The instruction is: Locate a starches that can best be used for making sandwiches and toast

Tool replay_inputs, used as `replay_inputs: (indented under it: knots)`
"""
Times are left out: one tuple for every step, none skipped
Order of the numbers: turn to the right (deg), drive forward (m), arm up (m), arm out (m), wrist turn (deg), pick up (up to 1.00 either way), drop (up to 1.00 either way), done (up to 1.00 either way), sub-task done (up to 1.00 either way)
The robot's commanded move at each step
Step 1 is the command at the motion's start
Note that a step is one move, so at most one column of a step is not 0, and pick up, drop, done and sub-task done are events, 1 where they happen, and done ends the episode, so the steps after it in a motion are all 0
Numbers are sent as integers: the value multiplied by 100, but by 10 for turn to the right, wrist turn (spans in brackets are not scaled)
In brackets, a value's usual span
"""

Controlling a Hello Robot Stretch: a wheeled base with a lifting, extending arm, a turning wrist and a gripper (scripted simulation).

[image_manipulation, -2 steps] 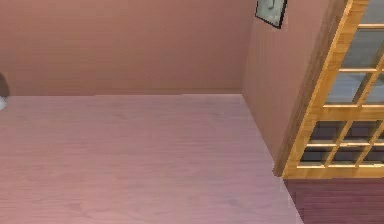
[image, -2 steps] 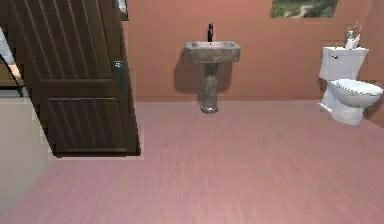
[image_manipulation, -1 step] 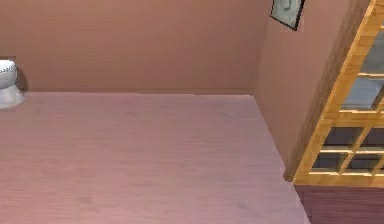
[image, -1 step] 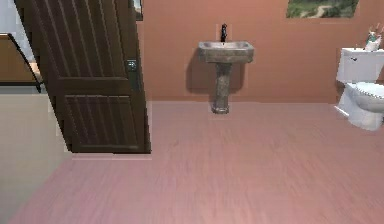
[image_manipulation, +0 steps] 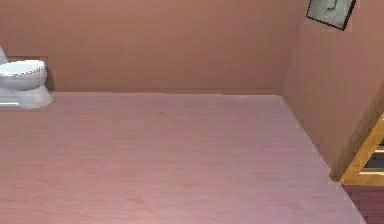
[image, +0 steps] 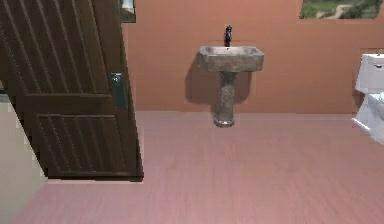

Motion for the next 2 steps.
replay_inputs:
  knots:
    - [-420, 0, 0, 0, 0, 0, 0, 0, 0]
    - [0, 45, 0, 0, 0, 0, 0, 0, 0]
